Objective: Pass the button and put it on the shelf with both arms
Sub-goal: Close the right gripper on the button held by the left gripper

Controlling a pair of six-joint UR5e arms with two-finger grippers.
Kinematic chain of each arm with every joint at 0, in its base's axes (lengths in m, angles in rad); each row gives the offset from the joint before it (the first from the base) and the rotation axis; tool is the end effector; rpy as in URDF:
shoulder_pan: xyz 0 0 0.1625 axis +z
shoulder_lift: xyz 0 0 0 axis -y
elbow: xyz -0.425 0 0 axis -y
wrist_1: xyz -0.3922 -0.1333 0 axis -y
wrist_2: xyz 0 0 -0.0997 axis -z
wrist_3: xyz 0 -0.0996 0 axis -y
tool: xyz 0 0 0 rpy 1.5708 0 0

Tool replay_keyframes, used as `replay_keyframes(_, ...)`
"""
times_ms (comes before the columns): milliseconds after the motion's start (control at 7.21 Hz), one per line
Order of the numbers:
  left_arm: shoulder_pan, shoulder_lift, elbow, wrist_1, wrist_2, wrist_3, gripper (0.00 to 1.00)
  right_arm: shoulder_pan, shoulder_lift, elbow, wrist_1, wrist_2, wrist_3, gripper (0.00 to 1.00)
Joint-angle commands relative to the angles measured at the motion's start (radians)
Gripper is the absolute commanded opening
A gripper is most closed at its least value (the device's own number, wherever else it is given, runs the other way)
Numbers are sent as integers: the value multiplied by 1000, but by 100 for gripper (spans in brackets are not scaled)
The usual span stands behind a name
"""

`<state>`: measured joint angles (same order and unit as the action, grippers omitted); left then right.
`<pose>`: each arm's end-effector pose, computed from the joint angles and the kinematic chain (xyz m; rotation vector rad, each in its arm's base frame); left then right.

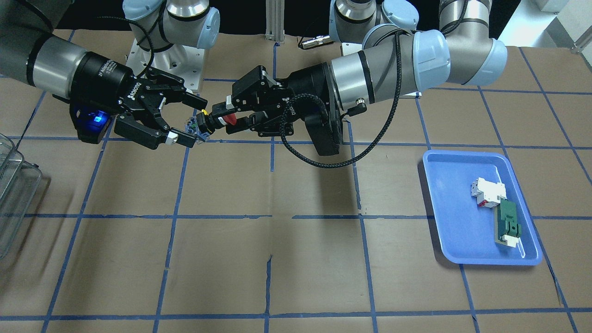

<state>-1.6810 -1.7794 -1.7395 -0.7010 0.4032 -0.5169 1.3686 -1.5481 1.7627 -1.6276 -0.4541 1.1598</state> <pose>-0.2850 -0.5308 0.4465 0.0747 -1.9229 0.0671 0.1210 -0.5193 0.4451 1.4040 1.5677 0.7524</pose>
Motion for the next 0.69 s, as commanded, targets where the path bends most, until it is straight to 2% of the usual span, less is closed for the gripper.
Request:
replay_keyframes(0, 0, 2, 0, 0, 0, 0, 11, 3, 3, 3, 0, -5, 27, 100)
replay_keyframes(277, 0, 3, 0, -2, 2, -2, 11, 3, 5, 1, -8, -28, 32, 100)
replay_keyframes(555, 0, 6, 0, -2, 2, -5, 12, 3, 5, 3, -18, -8, 37, 100)
